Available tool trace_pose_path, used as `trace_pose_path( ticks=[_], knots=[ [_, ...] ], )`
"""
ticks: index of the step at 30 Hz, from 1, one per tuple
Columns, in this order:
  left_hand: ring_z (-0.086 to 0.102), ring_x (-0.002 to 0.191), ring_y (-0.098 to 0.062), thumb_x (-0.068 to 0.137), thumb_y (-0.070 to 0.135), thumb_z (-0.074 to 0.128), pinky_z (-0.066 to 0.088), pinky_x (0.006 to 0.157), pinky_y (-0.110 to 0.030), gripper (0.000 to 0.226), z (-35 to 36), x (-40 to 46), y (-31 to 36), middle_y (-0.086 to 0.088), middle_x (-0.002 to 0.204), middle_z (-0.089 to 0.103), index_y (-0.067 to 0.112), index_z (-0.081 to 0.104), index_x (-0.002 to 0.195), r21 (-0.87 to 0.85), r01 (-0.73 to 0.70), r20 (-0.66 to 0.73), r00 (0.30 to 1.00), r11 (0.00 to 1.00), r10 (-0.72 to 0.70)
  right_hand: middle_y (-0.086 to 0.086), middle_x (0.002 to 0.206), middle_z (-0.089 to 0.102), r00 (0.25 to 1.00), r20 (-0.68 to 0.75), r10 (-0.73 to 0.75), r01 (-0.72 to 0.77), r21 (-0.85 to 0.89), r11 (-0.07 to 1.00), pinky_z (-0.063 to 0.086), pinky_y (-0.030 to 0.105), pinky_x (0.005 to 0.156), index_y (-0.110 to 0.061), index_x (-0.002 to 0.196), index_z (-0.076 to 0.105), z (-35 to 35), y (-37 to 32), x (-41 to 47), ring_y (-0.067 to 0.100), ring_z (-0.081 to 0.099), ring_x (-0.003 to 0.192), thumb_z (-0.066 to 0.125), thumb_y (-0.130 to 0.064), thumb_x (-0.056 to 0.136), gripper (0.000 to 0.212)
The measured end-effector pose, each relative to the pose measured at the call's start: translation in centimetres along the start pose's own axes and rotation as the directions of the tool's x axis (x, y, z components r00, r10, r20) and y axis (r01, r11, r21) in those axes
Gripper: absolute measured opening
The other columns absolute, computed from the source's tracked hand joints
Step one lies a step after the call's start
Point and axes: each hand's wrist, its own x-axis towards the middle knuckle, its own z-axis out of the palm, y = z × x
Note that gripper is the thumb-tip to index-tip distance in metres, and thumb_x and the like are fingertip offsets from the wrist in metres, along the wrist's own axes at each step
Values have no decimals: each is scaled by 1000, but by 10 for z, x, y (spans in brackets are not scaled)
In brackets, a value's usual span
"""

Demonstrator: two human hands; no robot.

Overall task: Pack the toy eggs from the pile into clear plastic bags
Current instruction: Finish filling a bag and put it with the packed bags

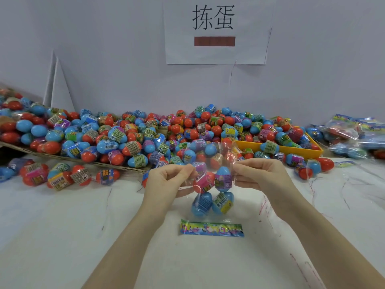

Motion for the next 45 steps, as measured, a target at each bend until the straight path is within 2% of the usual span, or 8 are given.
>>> trace_pose_path(
  ticks=[9,16,18,21,26,31,38,45],
  knots=[
    [63,56,0,81,6,64,52,53,-15,17,-13,3,2,6,60,70,20,71,74,98,-83,54,995,992,78,2,64,71,995,87,-50,50,0,999,52,16,51,-11,76,69,-3,3,-3,12,68,58,63,-2,82,13],
    [68,57,-12,75,-2,66,53,52,-17,12,-29,5,5,-5,62,71,9,71,76,67,-43,140,990,997,34,3,62,71,994,52,-93,93,17,996,50,15,48,-13,74,71,-10,6,-1,11,66,53,65,-1,79,14],
    [69,58,-14,70,4,66,53,52,-17,7,-34,7,7,-7,63,72,6,69,76,2,-22,124,992,1000,22,4,61,70,996,24,-91,89,75,993,50,15,48,-13,72,71,-15,5,-1,11,66,52,65,-2,76,13],
    [71,67,-14,60,21,67,54,53,-18,23,-35,6,9,-5,73,74,9,70,79,-49,26,152,988,998,-18,5,62,71,996,29,-87,84,86,993,50,15,47,-13,70,72,-17,5,0,13,67,52,65,-2,76,14],
    [70,70,-13,50,41,72,53,54,-19,28,-19,-1,10,-2,79,74,23,77,71,63,10,241,970,998,-25,5,63,71,994,43,-97,95,59,994,50,14,47,-14,70,71,-14,4,-1,12,67,53,65,-1,78,16],
    [64,55,-7,60,25,74,51,53,-16,4,-13,1,5,-1,65,72,22,75,62,98,-20,157,988,995,5,4,62,71,994,74,-87,83,53,995,49,14,45,-16,67,72,-12,2,-2,11,66,52,65,-2,78,19],
    [67,57,-9,76,2,68,51,53,-15,8,-21,3,5,-3,63,72,8,71,72,99,-13,155,988,995,-3,3,64,71,990,123,-74,75,-4,997,50,15,47,-16,69,71,-14,1,-2,13,68,55,63,1,80,21],
    [68,55,-13,74,-3,68,51,50,-17,19,-22,2,6,-6,63,71,15,74,74,89,27,185,982,996,-43,4,69,73,980,181,-86,92,-25,995,51,16,49,-15,74,71,-15,0,-3,13,69,59,62,-1,80,18]
  ],
)
